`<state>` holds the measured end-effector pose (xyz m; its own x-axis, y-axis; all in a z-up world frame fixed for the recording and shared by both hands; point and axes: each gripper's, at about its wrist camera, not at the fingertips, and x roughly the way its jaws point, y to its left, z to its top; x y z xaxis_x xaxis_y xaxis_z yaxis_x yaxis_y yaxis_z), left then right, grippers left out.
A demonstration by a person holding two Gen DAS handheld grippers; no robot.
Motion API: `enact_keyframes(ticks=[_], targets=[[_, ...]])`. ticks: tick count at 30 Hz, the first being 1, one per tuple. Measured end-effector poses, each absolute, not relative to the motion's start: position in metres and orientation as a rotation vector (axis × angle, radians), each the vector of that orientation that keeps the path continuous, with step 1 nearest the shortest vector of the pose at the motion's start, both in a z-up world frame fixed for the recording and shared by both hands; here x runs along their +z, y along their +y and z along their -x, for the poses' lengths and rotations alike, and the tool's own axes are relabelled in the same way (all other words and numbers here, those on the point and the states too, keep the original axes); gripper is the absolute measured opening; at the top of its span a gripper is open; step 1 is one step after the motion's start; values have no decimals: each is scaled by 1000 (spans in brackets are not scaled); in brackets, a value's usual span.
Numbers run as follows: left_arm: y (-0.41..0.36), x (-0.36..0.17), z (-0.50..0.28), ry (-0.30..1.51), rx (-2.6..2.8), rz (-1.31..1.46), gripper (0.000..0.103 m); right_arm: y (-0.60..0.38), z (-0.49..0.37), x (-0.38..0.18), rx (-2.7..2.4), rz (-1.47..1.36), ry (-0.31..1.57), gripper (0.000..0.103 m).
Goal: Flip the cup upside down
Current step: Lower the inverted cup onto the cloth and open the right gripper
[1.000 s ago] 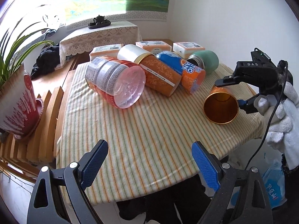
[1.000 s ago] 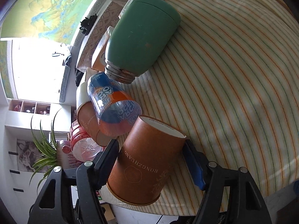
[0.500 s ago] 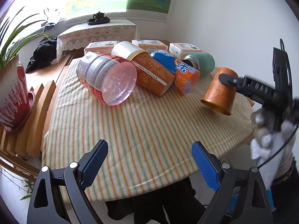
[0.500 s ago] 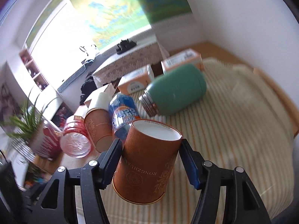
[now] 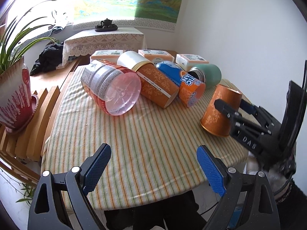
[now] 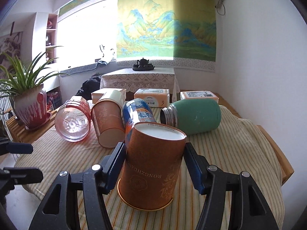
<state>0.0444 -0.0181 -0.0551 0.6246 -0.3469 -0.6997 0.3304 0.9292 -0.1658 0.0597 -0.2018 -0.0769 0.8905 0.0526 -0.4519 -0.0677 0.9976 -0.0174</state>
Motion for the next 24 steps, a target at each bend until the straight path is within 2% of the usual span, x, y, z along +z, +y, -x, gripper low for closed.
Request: enact_keyframes(ticks=[24], targets=[[-14,-63,-46,819,-384,30,93,-189,-50,-84,48,73,420,55]])
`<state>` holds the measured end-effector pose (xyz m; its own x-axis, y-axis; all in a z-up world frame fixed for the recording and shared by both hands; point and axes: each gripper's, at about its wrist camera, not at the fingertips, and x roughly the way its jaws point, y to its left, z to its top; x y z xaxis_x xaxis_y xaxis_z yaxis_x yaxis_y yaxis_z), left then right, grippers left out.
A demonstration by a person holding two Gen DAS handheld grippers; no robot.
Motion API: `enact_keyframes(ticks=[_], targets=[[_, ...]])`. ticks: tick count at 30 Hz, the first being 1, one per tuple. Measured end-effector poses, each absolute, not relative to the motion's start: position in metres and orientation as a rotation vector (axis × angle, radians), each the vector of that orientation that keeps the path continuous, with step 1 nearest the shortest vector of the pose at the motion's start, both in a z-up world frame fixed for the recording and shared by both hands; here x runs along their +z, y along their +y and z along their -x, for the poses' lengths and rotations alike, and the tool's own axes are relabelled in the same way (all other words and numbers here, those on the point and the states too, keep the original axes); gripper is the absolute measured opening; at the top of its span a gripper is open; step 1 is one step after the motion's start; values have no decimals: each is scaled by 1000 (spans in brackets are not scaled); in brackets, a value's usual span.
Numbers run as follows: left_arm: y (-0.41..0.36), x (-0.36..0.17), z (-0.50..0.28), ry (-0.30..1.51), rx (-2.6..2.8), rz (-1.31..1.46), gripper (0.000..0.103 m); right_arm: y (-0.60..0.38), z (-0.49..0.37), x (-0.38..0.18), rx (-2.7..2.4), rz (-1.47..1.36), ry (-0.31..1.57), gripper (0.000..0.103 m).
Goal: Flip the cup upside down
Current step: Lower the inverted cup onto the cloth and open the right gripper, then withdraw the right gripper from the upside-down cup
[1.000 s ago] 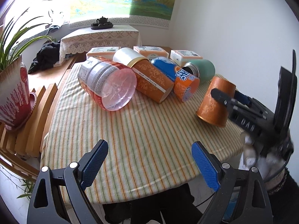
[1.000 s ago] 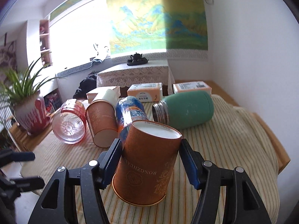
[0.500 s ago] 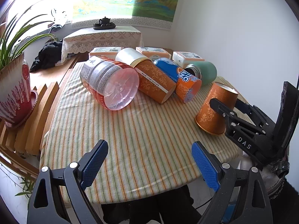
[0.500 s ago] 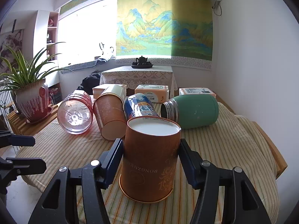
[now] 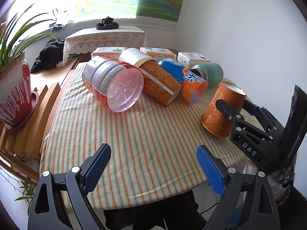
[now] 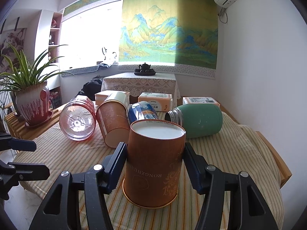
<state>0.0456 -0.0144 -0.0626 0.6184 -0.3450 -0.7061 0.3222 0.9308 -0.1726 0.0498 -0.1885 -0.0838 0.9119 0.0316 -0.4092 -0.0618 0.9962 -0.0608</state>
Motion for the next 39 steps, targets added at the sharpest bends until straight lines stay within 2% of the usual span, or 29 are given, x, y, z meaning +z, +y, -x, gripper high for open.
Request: enact_keyframes(ticks=[11,16,23,39], targets=[[-13,-65,-45,821,-387,32,93,-183,-45,-89,81,105,433,58],[-15,-66,-44,823,-389,31,93,-184,-41,-88,95,88,435,72],[-17,-65,-40,818,-387,30,93,-183,-33,-85,128,69,462,80],[-34,-43,-9,650,-308,-5,94,-212,14,-67,73,-44,475,82]])
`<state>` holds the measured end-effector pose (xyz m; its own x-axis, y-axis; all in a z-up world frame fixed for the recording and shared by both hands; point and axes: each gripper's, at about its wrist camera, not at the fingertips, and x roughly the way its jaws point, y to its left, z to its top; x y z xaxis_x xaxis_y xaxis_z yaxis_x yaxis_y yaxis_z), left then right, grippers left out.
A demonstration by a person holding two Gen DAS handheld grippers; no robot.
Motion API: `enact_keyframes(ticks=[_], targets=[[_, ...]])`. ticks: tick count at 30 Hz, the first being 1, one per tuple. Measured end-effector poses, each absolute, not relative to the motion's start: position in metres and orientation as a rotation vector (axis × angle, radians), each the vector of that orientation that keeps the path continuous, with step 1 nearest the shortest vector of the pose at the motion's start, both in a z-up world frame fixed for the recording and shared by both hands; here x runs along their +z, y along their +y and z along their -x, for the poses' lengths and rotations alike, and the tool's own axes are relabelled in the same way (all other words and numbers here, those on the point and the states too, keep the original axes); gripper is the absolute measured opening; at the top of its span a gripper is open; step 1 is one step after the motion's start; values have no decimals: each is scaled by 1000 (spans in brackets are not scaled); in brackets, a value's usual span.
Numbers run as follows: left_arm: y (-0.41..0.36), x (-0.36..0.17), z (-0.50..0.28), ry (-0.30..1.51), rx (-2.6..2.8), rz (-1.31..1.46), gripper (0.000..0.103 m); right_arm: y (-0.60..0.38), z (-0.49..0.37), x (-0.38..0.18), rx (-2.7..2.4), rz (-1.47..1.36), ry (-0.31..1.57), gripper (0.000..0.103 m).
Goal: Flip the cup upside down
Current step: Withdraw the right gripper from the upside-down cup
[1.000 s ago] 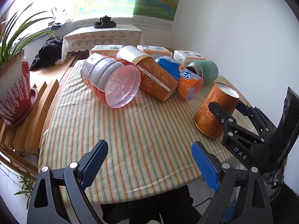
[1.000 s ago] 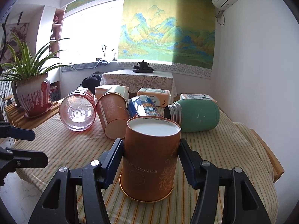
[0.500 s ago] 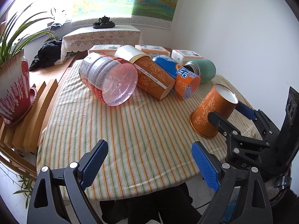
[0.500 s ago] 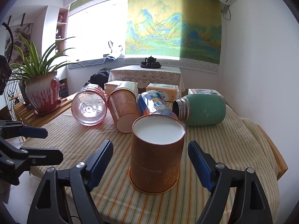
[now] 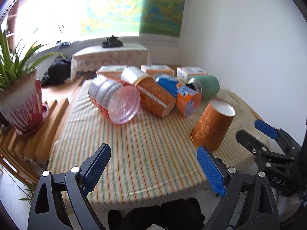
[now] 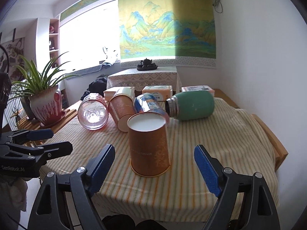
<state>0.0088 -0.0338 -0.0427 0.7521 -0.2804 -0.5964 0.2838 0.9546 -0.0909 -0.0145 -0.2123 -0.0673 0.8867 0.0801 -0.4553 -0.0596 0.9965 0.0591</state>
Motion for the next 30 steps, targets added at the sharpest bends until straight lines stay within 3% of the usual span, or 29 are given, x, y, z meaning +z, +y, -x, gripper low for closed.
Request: enact_keyframes(ticks=[30], targets=[[-72,-29,18,445,-204,-66,102,-248,45,-42,-139,-66,384,82]])
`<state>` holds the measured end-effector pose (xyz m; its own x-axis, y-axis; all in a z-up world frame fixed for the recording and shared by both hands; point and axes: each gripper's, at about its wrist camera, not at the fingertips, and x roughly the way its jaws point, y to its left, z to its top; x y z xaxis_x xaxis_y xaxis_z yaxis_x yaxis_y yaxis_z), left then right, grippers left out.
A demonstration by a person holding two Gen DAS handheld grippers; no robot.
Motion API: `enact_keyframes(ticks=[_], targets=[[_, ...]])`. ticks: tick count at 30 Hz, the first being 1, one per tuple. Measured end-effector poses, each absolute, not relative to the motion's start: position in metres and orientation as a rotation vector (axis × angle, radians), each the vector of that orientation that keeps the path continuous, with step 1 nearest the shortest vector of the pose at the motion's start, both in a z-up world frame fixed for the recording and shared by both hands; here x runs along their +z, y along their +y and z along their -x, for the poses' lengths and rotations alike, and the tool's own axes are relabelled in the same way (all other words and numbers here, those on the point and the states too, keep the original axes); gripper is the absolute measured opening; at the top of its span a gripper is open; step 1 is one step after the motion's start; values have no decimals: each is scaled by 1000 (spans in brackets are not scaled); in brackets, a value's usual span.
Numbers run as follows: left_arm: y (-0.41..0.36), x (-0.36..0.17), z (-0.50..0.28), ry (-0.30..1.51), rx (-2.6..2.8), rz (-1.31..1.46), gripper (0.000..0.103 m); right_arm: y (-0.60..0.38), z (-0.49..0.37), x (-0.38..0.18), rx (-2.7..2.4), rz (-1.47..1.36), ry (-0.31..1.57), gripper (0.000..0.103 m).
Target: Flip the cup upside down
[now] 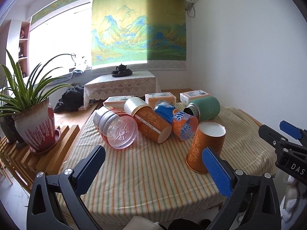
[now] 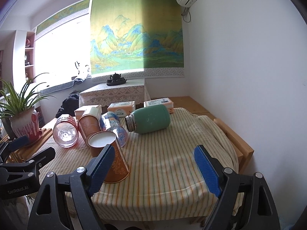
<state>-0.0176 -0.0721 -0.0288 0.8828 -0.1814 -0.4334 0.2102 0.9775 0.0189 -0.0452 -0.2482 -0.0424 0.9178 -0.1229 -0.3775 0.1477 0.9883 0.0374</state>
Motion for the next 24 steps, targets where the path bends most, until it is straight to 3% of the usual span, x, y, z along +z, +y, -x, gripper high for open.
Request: enact_keyframes(ticks=[8,24], targets=[[-65,-33,15,467,-182,-62,102,-244,43,-42,-133,-59,385,82],[-53,-37,9,493,-149,-44,102,-236,44,-46,-126,-37,358,94]])
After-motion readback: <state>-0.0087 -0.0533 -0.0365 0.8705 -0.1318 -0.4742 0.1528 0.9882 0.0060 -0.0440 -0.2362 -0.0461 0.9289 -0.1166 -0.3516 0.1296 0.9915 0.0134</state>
